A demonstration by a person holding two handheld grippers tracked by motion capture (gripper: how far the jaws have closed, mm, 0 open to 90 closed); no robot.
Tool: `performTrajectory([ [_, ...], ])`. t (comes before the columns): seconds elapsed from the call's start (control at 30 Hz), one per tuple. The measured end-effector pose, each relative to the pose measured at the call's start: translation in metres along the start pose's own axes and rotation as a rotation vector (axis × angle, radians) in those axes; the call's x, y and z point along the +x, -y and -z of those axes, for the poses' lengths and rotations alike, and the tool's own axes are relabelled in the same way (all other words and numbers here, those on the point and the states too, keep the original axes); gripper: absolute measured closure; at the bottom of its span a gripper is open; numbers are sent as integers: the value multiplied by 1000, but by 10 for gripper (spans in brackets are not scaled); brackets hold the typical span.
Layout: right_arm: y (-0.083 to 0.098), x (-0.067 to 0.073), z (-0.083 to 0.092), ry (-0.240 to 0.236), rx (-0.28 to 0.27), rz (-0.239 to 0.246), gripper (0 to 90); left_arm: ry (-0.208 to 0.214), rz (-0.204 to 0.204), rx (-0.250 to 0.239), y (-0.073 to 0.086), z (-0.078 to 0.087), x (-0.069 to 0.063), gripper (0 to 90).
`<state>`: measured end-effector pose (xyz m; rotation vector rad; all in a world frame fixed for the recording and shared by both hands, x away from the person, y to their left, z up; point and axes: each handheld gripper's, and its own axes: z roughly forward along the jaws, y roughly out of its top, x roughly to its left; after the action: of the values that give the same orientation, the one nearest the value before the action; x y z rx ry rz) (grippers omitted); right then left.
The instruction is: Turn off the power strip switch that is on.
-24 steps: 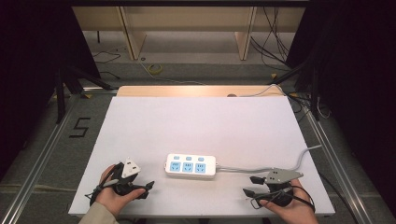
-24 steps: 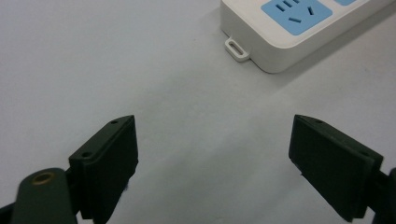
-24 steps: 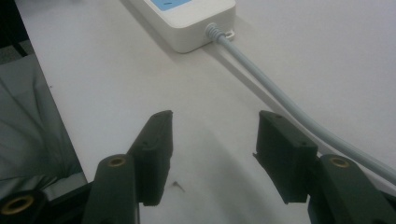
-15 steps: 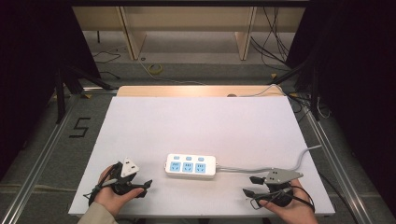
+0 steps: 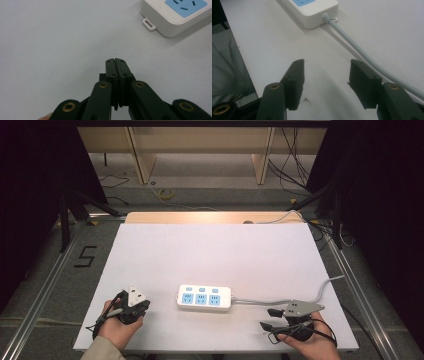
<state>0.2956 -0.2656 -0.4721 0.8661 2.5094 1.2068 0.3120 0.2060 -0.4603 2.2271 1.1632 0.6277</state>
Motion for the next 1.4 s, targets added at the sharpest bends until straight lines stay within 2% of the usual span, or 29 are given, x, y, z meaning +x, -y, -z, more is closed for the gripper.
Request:
performTrajectory([
  [0.2,0,0,0,0,1,1,468,17,10,17,-3,0,2,896],
  [0.67,0,0,-1,1,1,0,466,28,29,41,-12,-2,0,897],
  [1.03,0,0,-1,2,0,-1,465,37,18,60,-19,-2,-1,897],
  [1.4,0,0,-2,1,2,-5,465,42,4,57,-26,-3,-3,897],
])
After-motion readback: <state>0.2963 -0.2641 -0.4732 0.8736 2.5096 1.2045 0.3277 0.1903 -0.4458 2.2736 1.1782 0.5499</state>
